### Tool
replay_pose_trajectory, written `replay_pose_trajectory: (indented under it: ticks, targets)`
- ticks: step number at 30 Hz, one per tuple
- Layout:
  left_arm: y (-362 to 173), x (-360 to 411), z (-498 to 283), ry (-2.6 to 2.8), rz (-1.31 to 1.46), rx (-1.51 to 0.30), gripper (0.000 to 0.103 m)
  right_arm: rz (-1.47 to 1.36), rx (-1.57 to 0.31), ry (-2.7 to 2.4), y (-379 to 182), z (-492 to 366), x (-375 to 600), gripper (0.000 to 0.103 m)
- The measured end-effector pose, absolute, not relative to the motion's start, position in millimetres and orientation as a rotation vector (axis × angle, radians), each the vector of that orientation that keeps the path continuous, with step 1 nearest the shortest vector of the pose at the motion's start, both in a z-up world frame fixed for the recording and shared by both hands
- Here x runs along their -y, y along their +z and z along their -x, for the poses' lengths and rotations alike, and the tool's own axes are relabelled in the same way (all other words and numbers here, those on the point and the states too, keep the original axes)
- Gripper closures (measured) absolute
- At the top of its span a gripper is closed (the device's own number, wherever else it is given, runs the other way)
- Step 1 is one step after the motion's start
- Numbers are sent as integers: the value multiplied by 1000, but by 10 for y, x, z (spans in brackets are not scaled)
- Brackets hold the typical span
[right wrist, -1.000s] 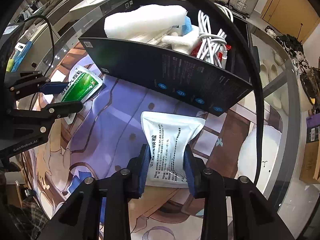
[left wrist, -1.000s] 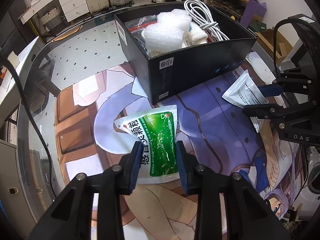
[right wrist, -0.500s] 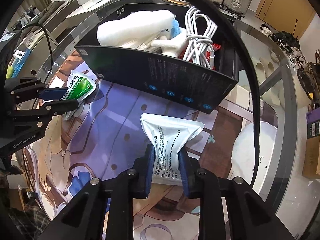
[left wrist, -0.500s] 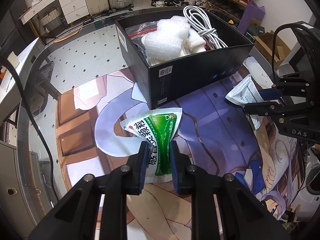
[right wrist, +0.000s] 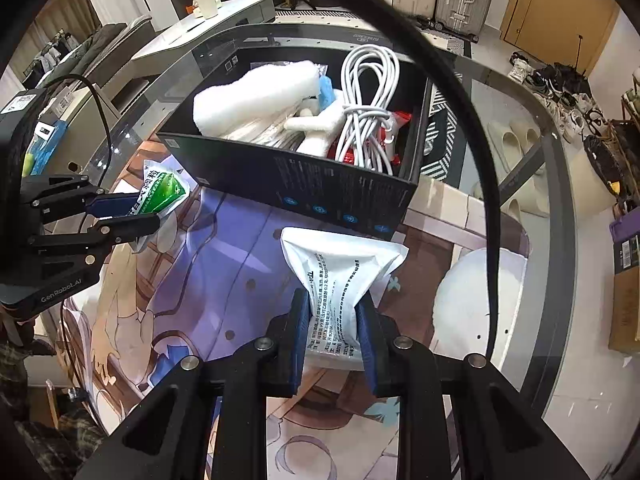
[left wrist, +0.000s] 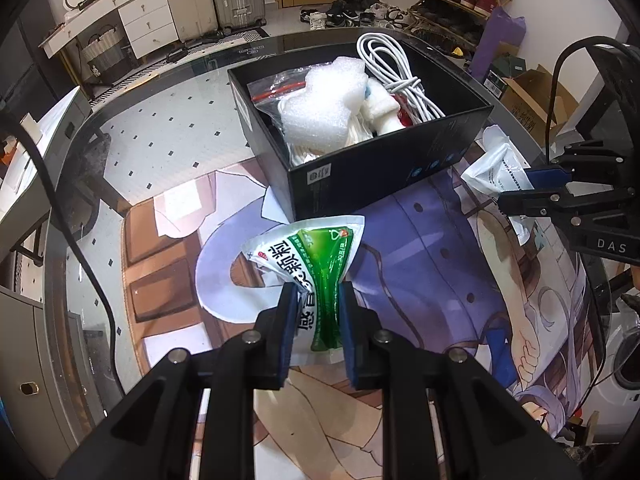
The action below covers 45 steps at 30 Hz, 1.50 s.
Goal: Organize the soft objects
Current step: 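Lift both sachets and carry them over the black box with both tools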
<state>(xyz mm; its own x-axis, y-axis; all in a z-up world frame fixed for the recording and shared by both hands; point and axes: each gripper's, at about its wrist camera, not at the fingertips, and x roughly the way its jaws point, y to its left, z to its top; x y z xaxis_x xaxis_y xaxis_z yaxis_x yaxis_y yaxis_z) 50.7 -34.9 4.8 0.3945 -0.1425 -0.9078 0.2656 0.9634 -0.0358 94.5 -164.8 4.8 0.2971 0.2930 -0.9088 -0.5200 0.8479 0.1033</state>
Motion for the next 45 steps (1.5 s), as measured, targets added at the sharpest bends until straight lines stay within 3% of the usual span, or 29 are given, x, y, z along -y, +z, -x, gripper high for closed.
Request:
replay_pose_trajectory:
  ticks: [45]
  targets:
    - [765,425,-970,-257,-157,-980,85,142,-991,522,739,-1372,1686,80]
